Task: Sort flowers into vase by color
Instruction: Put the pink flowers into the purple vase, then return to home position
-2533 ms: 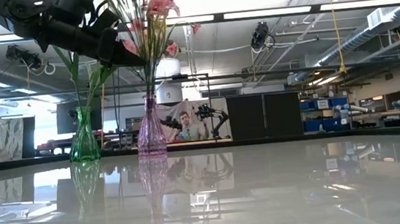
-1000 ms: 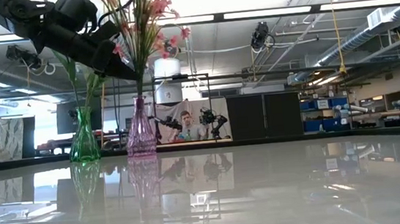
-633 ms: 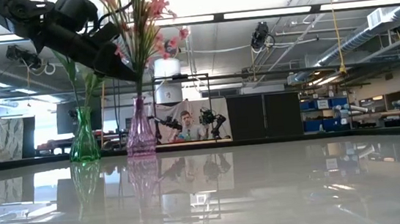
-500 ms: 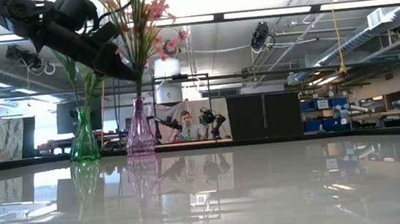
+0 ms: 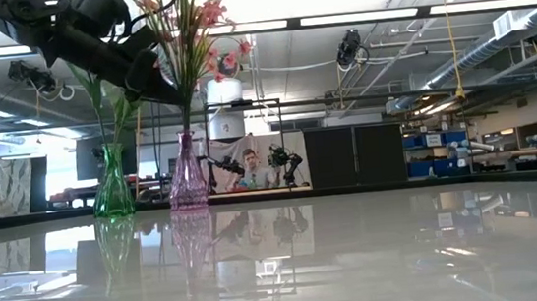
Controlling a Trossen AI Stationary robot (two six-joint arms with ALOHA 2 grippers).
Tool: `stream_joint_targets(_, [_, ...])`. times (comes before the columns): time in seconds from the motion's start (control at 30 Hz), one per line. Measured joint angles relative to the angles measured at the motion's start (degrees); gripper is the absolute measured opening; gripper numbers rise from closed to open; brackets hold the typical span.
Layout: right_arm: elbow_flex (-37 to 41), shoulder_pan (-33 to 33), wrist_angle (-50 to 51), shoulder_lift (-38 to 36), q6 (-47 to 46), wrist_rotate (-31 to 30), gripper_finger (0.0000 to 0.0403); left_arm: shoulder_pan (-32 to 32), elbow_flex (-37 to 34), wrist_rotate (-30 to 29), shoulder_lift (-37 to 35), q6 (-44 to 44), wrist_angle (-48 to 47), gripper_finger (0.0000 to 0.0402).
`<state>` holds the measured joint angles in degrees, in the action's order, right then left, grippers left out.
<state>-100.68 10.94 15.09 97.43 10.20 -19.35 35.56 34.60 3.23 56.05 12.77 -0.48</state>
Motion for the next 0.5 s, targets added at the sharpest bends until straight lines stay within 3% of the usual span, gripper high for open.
stream_joint_targets(0.5, [0.0,0.0,0.0,0.0,0.0,0.0,0.0226,0.0,6.6,-0.9,-0.2,-0.2,-10.9,0.0183])
